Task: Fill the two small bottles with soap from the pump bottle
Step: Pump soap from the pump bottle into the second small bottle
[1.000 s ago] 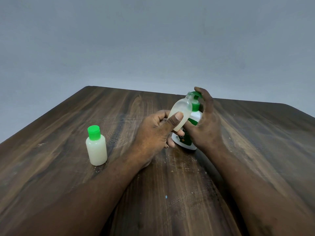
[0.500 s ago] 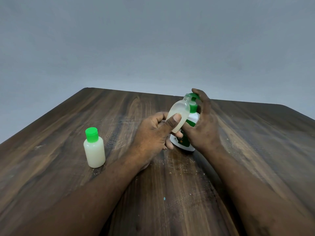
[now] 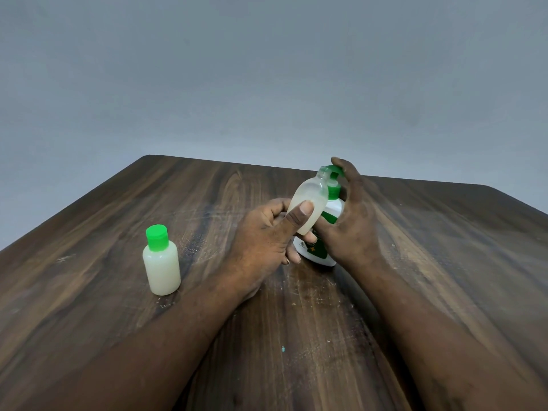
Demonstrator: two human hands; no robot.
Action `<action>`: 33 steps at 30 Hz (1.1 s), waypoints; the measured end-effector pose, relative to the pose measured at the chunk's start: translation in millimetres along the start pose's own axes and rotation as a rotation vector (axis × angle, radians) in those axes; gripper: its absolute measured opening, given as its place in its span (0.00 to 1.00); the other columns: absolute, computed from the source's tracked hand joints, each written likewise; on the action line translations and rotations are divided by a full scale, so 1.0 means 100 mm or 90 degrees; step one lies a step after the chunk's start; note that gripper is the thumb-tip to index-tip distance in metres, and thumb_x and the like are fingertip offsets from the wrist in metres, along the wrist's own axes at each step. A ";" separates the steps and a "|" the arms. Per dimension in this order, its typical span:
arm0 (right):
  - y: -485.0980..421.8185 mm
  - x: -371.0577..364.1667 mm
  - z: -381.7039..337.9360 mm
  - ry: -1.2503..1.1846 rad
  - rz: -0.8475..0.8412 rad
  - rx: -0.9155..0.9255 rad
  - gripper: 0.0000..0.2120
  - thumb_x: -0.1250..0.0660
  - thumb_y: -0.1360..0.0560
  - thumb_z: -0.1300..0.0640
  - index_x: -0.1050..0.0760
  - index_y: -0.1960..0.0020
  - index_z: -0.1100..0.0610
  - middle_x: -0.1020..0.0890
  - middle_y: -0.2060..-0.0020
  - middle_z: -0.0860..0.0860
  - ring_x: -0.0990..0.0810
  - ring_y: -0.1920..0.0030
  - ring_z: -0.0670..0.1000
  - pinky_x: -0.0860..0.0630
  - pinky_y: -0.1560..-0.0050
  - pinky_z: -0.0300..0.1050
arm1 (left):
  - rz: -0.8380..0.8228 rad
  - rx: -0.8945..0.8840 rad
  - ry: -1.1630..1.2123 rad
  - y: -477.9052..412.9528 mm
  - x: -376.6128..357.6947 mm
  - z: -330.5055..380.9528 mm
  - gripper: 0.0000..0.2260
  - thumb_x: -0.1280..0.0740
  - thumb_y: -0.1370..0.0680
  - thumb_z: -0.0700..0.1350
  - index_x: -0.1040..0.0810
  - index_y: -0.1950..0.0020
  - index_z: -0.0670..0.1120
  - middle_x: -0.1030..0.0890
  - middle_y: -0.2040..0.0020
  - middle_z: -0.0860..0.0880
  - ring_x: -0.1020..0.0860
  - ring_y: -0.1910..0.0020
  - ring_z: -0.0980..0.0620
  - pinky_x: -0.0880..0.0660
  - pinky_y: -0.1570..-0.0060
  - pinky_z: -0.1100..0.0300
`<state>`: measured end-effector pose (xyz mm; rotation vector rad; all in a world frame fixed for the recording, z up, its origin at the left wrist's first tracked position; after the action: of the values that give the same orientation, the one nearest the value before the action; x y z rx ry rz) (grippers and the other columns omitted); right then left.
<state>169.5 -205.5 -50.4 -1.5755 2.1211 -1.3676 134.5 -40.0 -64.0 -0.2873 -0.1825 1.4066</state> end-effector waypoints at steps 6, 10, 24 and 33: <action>0.00 0.00 0.00 -0.014 -0.001 -0.021 0.38 0.20 0.29 0.54 0.35 0.26 0.40 0.20 0.41 0.39 0.19 0.42 0.40 0.17 0.44 0.51 | -0.001 -0.001 -0.008 0.01 0.01 -0.03 0.16 0.32 0.21 0.59 0.18 0.42 0.48 0.12 0.57 0.45 0.23 0.74 0.52 0.26 0.71 0.62; 0.00 0.00 -0.01 -0.007 -0.005 -0.023 0.39 0.20 0.28 0.51 0.35 0.23 0.41 0.20 0.39 0.40 0.19 0.42 0.40 0.17 0.45 0.50 | -0.002 -0.004 -0.002 0.02 0.01 -0.02 0.17 0.32 0.21 0.60 0.18 0.42 0.48 0.12 0.56 0.45 0.22 0.73 0.51 0.26 0.70 0.60; 0.00 -0.01 -0.02 -0.006 0.001 -0.027 0.37 0.21 0.29 0.50 0.34 0.26 0.40 0.19 0.41 0.39 0.18 0.42 0.41 0.17 0.45 0.54 | 0.004 -0.002 -0.007 0.01 0.03 -0.03 0.16 0.32 0.20 0.58 0.18 0.41 0.48 0.12 0.57 0.45 0.22 0.74 0.53 0.26 0.72 0.63; -0.01 0.01 -0.03 -0.003 -0.007 -0.026 0.40 0.20 0.28 0.52 0.36 0.23 0.41 0.19 0.40 0.40 0.18 0.43 0.41 0.17 0.46 0.49 | 0.009 -0.008 -0.001 0.00 0.00 -0.02 0.16 0.32 0.20 0.58 0.18 0.42 0.47 0.12 0.57 0.44 0.23 0.73 0.52 0.26 0.72 0.62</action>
<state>168.4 -204.6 -47.7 -1.6052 2.1540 -1.3319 135.5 -39.7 -65.4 -0.2978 -0.1905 1.4209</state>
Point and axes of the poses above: each hand's wrist, its own y-axis away from the middle knuckle, its own x-axis out of the back of the hand, z = x × y, the point moved 5 cm from there along -y, towards the middle knuckle
